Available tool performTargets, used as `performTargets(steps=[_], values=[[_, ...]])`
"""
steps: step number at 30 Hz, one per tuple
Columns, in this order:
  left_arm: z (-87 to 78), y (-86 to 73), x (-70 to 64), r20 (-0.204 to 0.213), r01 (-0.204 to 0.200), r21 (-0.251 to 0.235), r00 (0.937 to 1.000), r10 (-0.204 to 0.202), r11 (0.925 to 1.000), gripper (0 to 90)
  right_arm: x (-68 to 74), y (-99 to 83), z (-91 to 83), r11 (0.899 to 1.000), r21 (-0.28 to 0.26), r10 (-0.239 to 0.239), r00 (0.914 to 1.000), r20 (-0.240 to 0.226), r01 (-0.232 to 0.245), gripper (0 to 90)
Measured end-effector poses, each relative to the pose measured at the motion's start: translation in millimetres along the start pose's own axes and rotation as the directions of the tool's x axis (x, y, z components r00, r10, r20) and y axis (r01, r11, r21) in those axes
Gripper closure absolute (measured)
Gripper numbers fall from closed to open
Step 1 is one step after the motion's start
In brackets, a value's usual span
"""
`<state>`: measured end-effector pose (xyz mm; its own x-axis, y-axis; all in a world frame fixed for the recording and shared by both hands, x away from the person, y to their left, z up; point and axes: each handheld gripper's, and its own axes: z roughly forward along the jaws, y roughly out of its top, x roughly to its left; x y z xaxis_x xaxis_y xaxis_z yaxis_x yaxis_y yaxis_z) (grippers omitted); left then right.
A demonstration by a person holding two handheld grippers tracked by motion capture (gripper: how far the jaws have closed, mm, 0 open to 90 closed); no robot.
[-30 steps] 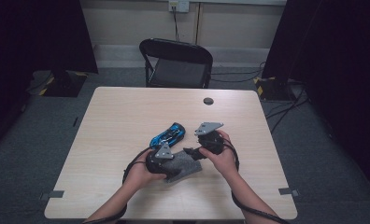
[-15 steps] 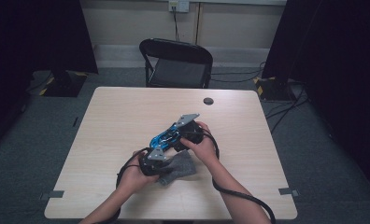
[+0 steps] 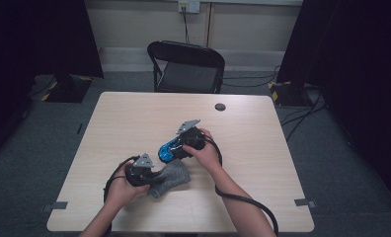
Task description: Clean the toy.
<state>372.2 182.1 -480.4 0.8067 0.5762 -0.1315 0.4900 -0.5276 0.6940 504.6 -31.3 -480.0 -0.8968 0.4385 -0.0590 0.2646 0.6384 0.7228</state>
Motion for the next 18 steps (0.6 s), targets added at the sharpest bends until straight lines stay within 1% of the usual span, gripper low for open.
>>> performTargets(steps=[1, 3, 4, 6, 9, 10, 11, 12, 14, 16, 17, 18], values=[[-1.1, -0.3, 0.9, -0.004, 0.002, 0.004, 1.0000, -0.002, 1.0000, 75.4, 0.0, -0.1, 0.8, 1.000, 0.000, 0.000, 1.0000, 0.007, 0.000, 13.8], [-1.5, -0.9, 2.9, -0.006, 0.008, 0.000, 1.0000, -0.008, 1.0000, 75.4, -0.6, 0.0, 2.4, 1.000, 0.002, 0.005, 1.0000, 0.007, -0.005, 13.5], [-1.8, -1.3, 4.1, -0.013, 0.012, 0.001, 0.9998, -0.012, 0.9999, 75.3, -0.6, 0.1, 3.1, 1.000, 0.000, 0.000, 1.0000, 0.006, 0.000, 13.4], [-2.4, -2.5, 6.6, -0.009, 0.016, 0.000, 0.9998, -0.016, 0.9999, 75.0, -1.1, -0.6, 4.1, 1.000, -0.004, 0.001, 1.0000, 0.004, -0.001, 11.4], [-2.3, -4.9, 6.9, -0.012, 0.003, -0.010, 0.9999, -0.003, 0.9999, 73.0, -3.8, -3.9, 5.7, 1.000, -0.025, 0.018, 0.9998, -0.010, -0.018, 9.1], [-2.2, -5.4, 6.4, -0.012, -0.005, -0.017, 0.9999, 0.005, 0.9998, 70.7, -5.0, -5.2, 5.7, 0.999, -0.034, 0.025, 0.9996, -0.011, -0.026, 8.6], [-2.0, -5.5, 5.6, -0.013, -0.009, -0.032, 0.9999, 0.008, 0.9994, 65.2, -6.0, -6.0, 5.7, 0.999, -0.036, 0.026, 0.9996, -0.010, -0.027, 8.1], [-2.1, -5.4, 4.4, -0.015, -0.004, -0.049, 0.9999, 0.003, 0.9988, 57.2, -6.7, -6.7, 5.5, 0.999, -0.036, 0.031, 0.9995, -0.007, -0.032, 7.5], [-5.6, -3.9, 2.4, -0.007, -0.004, -0.055, 1.0000, 0.004, 0.9985, 55.3, -8.2, -8.2, 5.4, 0.998, -0.036, 0.047, 0.9989, 0.005, -0.047, 5.6], [-8.0, -3.0, 0.1, 0.009, -0.017, -0.074, 0.9998, 0.018, 0.9971, 49.6, -9.2, -8.7, 4.9, 0.998, -0.031, 0.053, 0.9985, 0.011, -0.053, 5.4], [-7.8, -3.1, -1.1, 0.016, -0.019, -0.074, 0.9997, 0.021, 0.9970, 48.4, -9.2, -8.3, 4.8, 0.998, -0.028, 0.052, 0.9986, 0.011, -0.051, 5.4], [-6.4, -3.6, -2.2, 0.015, -0.031, -0.060, 0.9994, 0.032, 0.9977, 47.7, -8.8, -7.7, 5.0, 0.998, -0.025, 0.053, 0.9986, 0.010, -0.053, 5.4]])
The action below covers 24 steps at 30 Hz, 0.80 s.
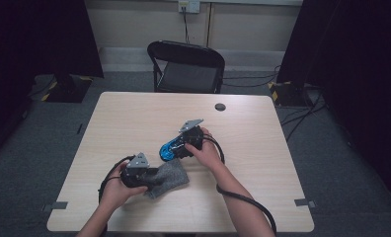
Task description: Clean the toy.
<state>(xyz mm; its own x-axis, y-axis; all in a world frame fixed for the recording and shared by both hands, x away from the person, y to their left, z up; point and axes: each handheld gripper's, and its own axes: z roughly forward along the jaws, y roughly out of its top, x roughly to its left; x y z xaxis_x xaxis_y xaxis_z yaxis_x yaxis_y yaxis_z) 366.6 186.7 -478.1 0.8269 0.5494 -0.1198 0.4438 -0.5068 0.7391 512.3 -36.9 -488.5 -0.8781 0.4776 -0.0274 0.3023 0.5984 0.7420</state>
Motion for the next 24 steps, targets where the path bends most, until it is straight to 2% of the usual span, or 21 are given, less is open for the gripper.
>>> performTargets(steps=[2, 4, 7, 9, 10, 12, 14, 17, 21, 23, 24], values=[[5.3, -2.3, -1.7, -0.004, -0.022, 0.037, 0.9997, 0.022, 0.9991, 42.2, 0.4, 1.6, 0.5, 1.000, 0.010, -0.003, 1.0000, -0.002, 0.003, 5.3], [9.6, -4.8, -2.1, -0.013, -0.029, 0.049, 0.9995, 0.030, 0.9984, 40.9, 0.4, 2.0, 0.8, 1.000, 0.011, -0.001, 1.0000, -0.005, 0.001, 5.2], [12.0, -6.1, -1.6, -0.013, -0.058, 0.057, 0.9982, 0.058, 0.9967, 42.7, -0.4, 2.2, 0.8, 1.000, 0.015, 0.001, 1.0000, -0.007, -0.001, 5.1], [12.4, -6.8, -2.1, -0.018, -0.061, 0.057, 0.9979, 0.062, 0.9965, 47.0, -0.5, 2.2, 0.8, 1.000, 0.016, -0.001, 1.0000, -0.006, 0.001, 4.9], [11.9, -6.7, -1.9, -0.019, -0.056, 0.059, 0.9982, 0.057, 0.9967, 51.2, -0.5, 2.2, 0.9, 1.000, 0.016, -0.001, 1.0000, -0.006, 0.001, 4.7], [10.7, -5.3, -1.7, -0.026, -0.038, 0.072, 0.9989, 0.039, 0.9967, 65.4, -0.4, 2.6, 1.0, 1.000, 0.021, 0.003, 1.0000, -0.005, -0.003, 4.4], [9.5, -2.7, -1.2, -0.028, 0.001, 0.092, 0.9996, 0.001, 0.9957, 71.6, 0.3, 2.9, 1.2, 1.000, 0.024, 0.002, 1.0000, -0.001, -0.002, 4.2], [7.9, -0.7, 4.6, -0.034, 0.058, 0.097, 0.9979, -0.055, 0.9936, 74.3, 0.6, 3.5, 1.1, 1.000, 0.030, 0.008, 1.0000, 0.001, -0.008, 4.0], [6.2, 0.8, 16.6, -0.076, 0.079, 0.100, 0.9946, -0.071, 0.9918, 75.1, 0.5, 5.7, 1.4, 0.999, 0.048, 0.006, 1.0000, -0.001, -0.006, 4.0], [5.2, 1.5, 22.7, -0.091, 0.102, 0.100, 0.9915, -0.093, 0.9897, 75.5, 0.2, 6.8, 1.6, 0.998, 0.057, 0.002, 1.0000, -0.001, -0.002, 3.9], [4.5, 1.8, 25.5, -0.106, 0.100, 0.102, 0.9903, -0.090, 0.9897, 75.7, 0.3, 7.3, 1.7, 0.998, 0.061, 0.003, 1.0000, -0.001, -0.003, 3.9]])
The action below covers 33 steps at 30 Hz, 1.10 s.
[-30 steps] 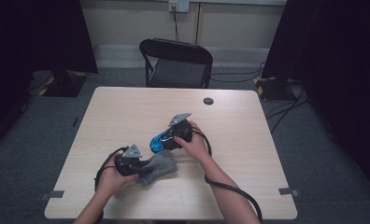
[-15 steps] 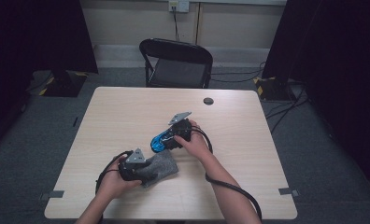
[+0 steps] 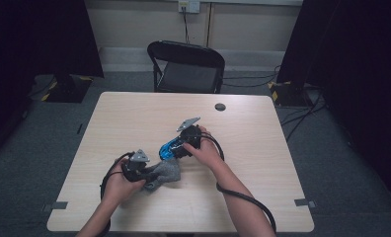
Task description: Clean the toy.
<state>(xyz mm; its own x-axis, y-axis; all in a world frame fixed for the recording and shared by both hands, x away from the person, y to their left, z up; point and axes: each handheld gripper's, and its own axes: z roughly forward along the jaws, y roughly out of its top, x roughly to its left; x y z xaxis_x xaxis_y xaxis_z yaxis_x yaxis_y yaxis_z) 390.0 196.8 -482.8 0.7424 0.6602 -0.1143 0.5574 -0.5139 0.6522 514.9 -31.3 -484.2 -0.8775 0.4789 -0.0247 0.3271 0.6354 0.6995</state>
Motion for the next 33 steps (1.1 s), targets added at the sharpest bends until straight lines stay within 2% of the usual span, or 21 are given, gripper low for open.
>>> performTargets(steps=[7, 10, 16, 20, 24, 29, 33], values=[[-2.2, 3.9, 14.5, -0.056, 0.020, 0.015, 0.9983, -0.019, 0.9997, 76.3, 0.0, 0.4, 0.0, 1.000, 0.005, -0.002, 1.0000, 0.002, 0.002, 3.8], [-3.2, 3.9, 22.4, -0.078, 0.048, 0.010, 0.9958, -0.047, 0.9988, 76.4, 0.4, 2.0, 0.2, 1.000, 0.017, -0.004, 1.0000, 0.003, 0.004, 3.8], [-6.1, 5.7, 36.4, -0.131, 0.057, 0.022, 0.9899, -0.054, 0.9981, 76.5, 0.6, 1.7, 0.1, 1.000, 0.015, 0.001, 1.0000, 0.003, -0.001, 3.8], [-5.2, 6.9, 43.4, -0.136, 0.072, 0.015, 0.9883, -0.069, 0.9973, 76.4, 0.5, 1.5, 0.1, 1.000, 0.014, 0.002, 1.0000, 0.002, -0.002, 3.8], [-5.8, 8.1, 49.8, -0.165, 0.081, 0.015, 0.9833, -0.077, 0.9966, 76.4, 0.4, 2.0, 0.2, 1.000, 0.018, -0.003, 1.0000, 0.003, 0.003, 3.8], [-4.1, 9.4, 55.7, -0.168, 0.097, 0.001, 0.9812, -0.095, 0.9953, 76.3, 0.4, 0.8, 0.1, 1.000, 0.008, -0.002, 1.0000, 0.004, 0.002, 3.8], [-2.7, 12.9, 62.1, -0.194, 0.122, 0.001, 0.9738, -0.119, 0.9925, 76.5, 0.7, 1.3, 0.0, 1.000, 0.013, 0.003, 1.0000, 0.002, -0.003, 3.8]])
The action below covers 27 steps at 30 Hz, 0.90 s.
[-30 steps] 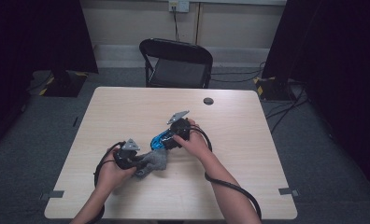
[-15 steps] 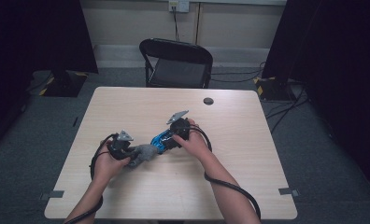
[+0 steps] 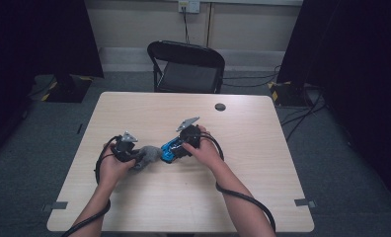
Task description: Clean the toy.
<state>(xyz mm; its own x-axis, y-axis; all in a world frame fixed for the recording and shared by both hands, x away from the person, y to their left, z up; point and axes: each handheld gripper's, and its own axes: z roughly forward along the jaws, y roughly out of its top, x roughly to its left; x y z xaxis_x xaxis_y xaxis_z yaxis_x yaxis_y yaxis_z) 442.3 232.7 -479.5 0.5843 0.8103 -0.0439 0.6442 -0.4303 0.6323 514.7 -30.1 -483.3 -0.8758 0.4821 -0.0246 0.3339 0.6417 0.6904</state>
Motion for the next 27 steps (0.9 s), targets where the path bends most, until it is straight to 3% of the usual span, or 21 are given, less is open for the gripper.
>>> performTargets(steps=[8, 14, 18, 22, 27], values=[[5.3, 9.3, 6.3, -0.019, 0.016, 0.015, 0.9997, -0.015, 0.9998, 76.5, -0.1, -0.5, 0.0, 1.000, -0.004, -0.002, 1.0000, 0.002, 0.002, 3.8], [7.1, 13.9, 5.3, -0.047, 0.027, 0.000, 0.9985, -0.027, 0.9996, 76.4, 0.1, -0.8, -0.1, 1.000, -0.005, -0.004, 1.0000, 0.003, 0.004, 3.9], [-2.0, 14.2, 4.0, -0.029, 0.039, -0.031, 0.9988, -0.040, 0.9987, 76.5, 0.5, -0.9, -0.1, 1.000, -0.006, -0.002, 1.0000, 0.004, 0.002, 3.9], [-14.3, 10.8, 4.3, 0.020, 0.076, -0.077, 0.9970, -0.074, 0.9941, 76.5, 1.2, -1.6, -0.1, 1.000, -0.014, 0.001, 1.0000, 0.005, -0.001, 3.9], [-27.2, 7.3, -3.2, 0.055, 0.039, -0.100, 0.9979, -0.034, 0.9942, 76.5, 2.1, -0.4, 0.2, 1.000, -0.006, -0.003, 1.0000, 0.004, 0.003, 3.9]])
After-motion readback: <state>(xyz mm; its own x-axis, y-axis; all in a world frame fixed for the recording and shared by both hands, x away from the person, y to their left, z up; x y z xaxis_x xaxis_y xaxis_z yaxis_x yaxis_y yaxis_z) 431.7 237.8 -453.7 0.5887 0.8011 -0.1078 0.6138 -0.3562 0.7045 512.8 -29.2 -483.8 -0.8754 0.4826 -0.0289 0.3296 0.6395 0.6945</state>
